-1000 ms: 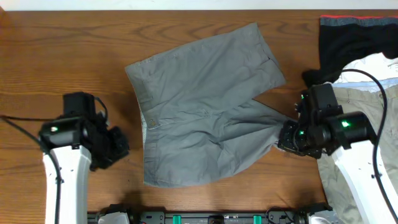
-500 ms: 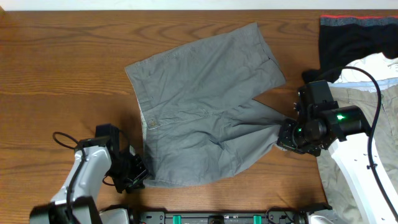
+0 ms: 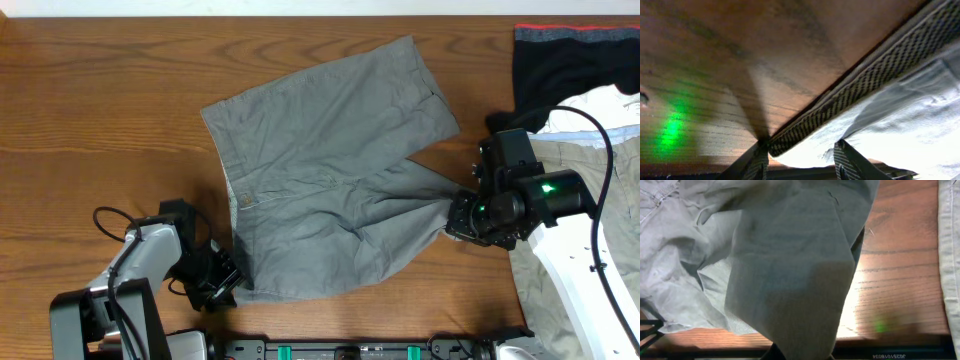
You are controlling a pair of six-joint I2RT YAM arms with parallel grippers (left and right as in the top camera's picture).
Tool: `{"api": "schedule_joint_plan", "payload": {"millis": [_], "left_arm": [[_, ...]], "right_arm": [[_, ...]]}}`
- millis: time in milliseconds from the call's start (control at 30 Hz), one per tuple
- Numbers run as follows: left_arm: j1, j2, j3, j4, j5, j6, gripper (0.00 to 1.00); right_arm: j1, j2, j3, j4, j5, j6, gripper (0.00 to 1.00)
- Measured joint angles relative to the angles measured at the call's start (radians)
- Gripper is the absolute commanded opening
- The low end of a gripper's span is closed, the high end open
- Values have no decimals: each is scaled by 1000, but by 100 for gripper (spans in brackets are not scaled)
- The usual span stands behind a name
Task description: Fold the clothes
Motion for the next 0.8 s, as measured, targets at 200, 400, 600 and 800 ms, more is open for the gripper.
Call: {"api": "schedule_joint_plan", "payload": {"millis": [200, 400, 600, 800], "left_arm": [[0, 2, -4, 27, 3, -19, 6], [-1, 2, 5, 7, 4, -26, 6], [-1, -51, 122, -128, -3, -12, 6], [-1, -168, 255, -210, -45, 5, 6]], "right_arm": [[0, 0, 0, 12, 0, -7, 1], [0, 0, 0, 11, 4, -9, 1], [0, 0, 0, 8, 32, -11, 1], [0, 2, -5, 11, 82, -8, 1]]}}
